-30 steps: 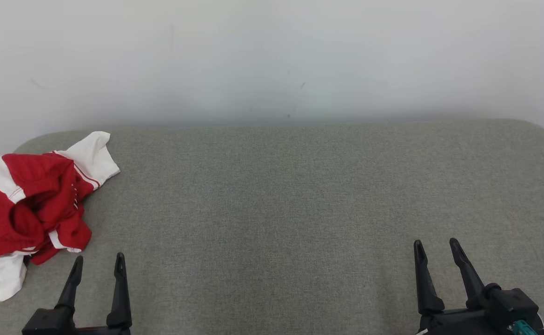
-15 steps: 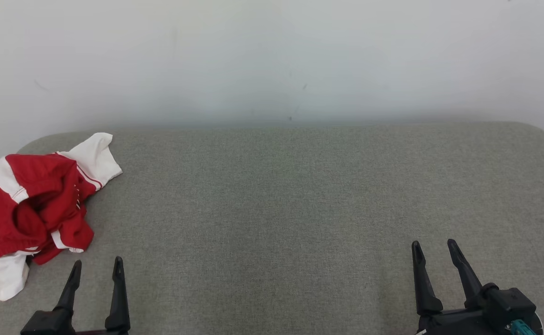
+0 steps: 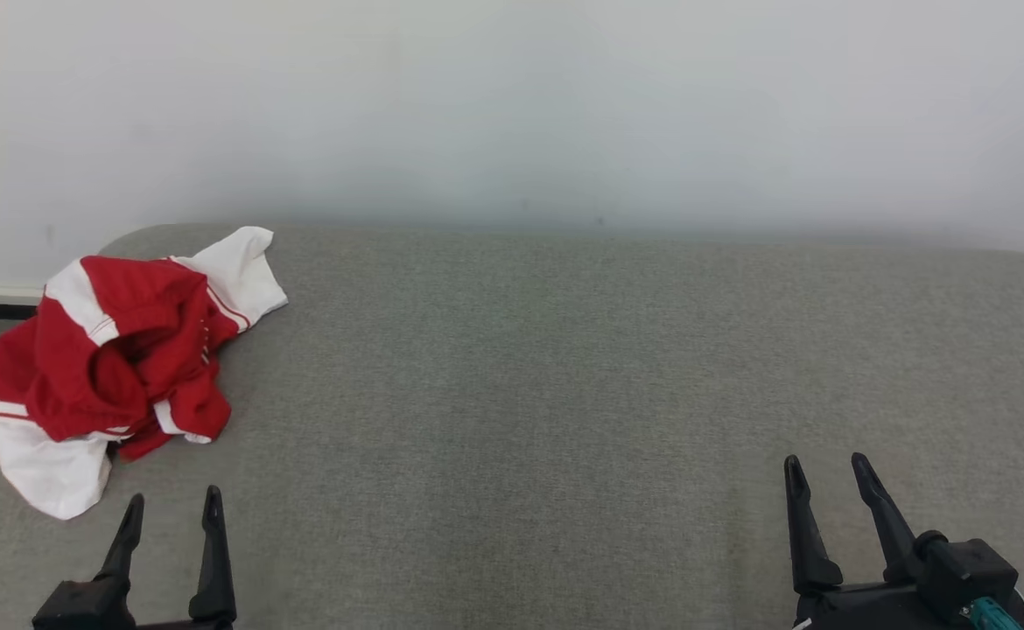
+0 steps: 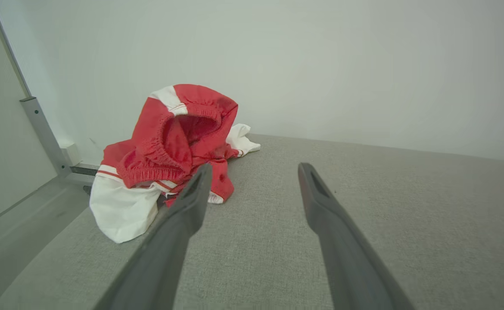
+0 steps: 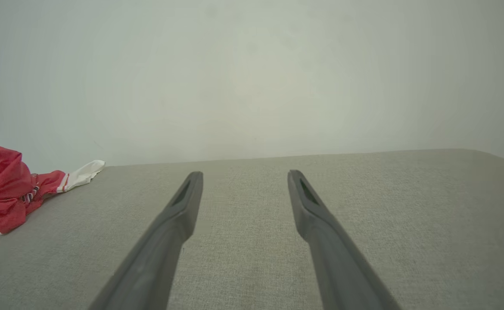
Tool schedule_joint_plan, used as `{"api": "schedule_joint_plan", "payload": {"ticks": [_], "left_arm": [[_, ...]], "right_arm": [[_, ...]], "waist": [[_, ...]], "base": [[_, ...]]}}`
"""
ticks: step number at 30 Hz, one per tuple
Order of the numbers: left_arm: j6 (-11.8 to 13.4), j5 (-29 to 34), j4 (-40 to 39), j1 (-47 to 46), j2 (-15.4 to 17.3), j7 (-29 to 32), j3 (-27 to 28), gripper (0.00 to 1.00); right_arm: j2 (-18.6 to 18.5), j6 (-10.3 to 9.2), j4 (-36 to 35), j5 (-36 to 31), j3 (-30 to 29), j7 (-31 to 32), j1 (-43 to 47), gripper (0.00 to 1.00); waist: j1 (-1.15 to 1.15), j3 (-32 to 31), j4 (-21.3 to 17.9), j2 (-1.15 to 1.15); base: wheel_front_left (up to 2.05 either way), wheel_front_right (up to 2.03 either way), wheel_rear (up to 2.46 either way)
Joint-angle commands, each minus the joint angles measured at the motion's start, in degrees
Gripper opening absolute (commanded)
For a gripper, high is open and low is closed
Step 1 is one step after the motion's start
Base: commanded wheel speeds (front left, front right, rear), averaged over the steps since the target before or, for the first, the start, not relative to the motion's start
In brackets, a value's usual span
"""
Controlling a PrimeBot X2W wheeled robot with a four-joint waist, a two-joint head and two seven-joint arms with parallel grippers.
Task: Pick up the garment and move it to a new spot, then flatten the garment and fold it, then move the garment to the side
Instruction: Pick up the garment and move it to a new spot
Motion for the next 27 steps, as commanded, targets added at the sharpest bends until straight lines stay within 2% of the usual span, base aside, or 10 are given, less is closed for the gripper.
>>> {"api": "schedule_joint_plan", "payload": {"ticks": [1, 17, 27], "left_arm": [[0.03, -0.14, 0.08, -0.28, 0.31, 0.18, 0.03, 1.00], [1.51, -1.23, 0.75, -0.49, 1.21, 1.71, 0.72, 1.00], [2.67, -2.16, 1.27, -0.73, 1.79, 1.65, 1.86, 1.00]], "right_arm": [[-0.12, -0.12, -0.18, 0.00, -0.21, 0.24, 0.56, 1.00], [-0.12, -0.12, -0.86, 0.27, -0.74, 1.91, 0.22, 1.00], [-0.13, -0.12, 0.11, 0.16, -0.23, 1.53, -0.35, 1.00]], "waist": [[0.00, 0.08, 2.11, 0.00], [0.00, 1.33, 15.76, 0.00], [0.00, 1.47, 21.59, 0.00]], "base": [[0.00, 0.00, 0.00], [0.00, 0.00, 0.00], [0.00, 0.00, 0.00]]}}
